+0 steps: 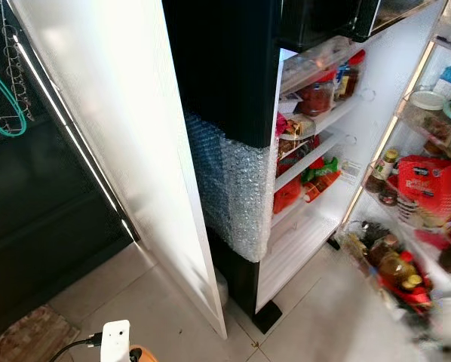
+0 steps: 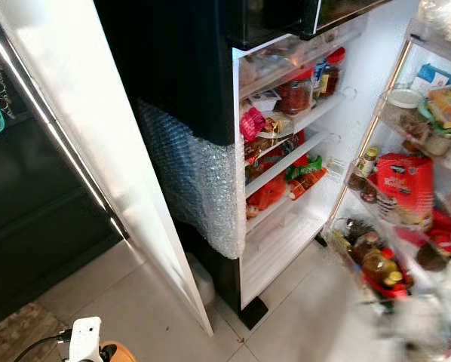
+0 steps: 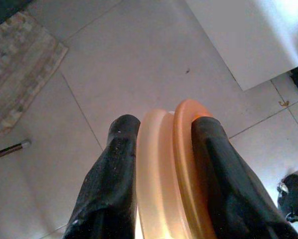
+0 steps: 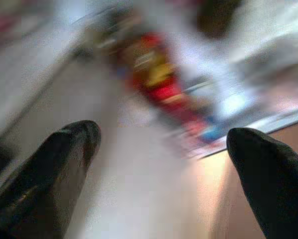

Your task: Restocking fridge

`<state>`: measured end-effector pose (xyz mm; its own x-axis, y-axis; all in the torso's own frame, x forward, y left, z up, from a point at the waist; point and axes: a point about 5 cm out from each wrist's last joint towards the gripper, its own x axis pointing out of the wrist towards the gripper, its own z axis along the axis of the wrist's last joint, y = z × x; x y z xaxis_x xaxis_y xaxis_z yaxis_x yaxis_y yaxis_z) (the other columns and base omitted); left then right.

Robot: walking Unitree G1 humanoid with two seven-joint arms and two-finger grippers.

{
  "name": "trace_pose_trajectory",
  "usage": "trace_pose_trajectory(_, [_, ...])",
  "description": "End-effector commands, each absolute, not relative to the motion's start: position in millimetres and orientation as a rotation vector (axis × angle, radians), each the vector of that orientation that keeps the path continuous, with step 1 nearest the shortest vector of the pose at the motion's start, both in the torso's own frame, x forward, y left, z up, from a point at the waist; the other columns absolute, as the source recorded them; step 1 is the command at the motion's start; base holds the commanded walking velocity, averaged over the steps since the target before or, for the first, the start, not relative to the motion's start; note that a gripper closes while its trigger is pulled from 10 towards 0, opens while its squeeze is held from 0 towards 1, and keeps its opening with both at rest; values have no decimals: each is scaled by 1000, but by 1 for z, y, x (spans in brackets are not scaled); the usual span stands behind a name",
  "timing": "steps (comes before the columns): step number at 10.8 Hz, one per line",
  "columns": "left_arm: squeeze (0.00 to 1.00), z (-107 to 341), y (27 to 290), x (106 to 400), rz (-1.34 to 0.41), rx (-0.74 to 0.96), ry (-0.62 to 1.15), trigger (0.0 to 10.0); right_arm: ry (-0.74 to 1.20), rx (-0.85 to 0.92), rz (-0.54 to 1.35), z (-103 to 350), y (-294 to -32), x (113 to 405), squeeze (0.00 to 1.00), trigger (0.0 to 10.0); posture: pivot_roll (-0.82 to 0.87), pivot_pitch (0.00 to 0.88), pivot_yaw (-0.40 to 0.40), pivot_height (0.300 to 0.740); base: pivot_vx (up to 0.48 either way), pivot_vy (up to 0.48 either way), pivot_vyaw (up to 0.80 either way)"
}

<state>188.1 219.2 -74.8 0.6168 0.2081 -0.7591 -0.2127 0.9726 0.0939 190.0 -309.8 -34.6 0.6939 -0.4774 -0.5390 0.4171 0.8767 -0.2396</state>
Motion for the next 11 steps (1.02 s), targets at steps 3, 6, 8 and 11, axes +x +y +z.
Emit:
trace_pose_trajectory(3, [0, -83, 217, 175, 234, -31, 940, 10000, 916, -89, -51, -81, -228, 168, 0, 10000, -187, 45, 69, 740, 0, 0, 0])
trace_pose_trajectory(6, [0, -84, 216, 173, 243, -51, 937, 10000, 930, -67, -25, -87, -211, 162, 0, 10000, -185, 46, 70, 740, 0, 0, 0])
trace_pose_trajectory(8, [0, -84, 216, 172, 246, -51, 940, 10000, 948, -41, -22, -89, -208, 158, 0, 10000, -180, 46, 65, 740, 0, 0, 0])
trace_pose_trajectory(11, [0, -84, 215, 172, 227, -44, 946, 10000, 966, -57, -16, -91, -211, 154, 0, 10000, -180, 44, 65, 740, 0, 0, 0])
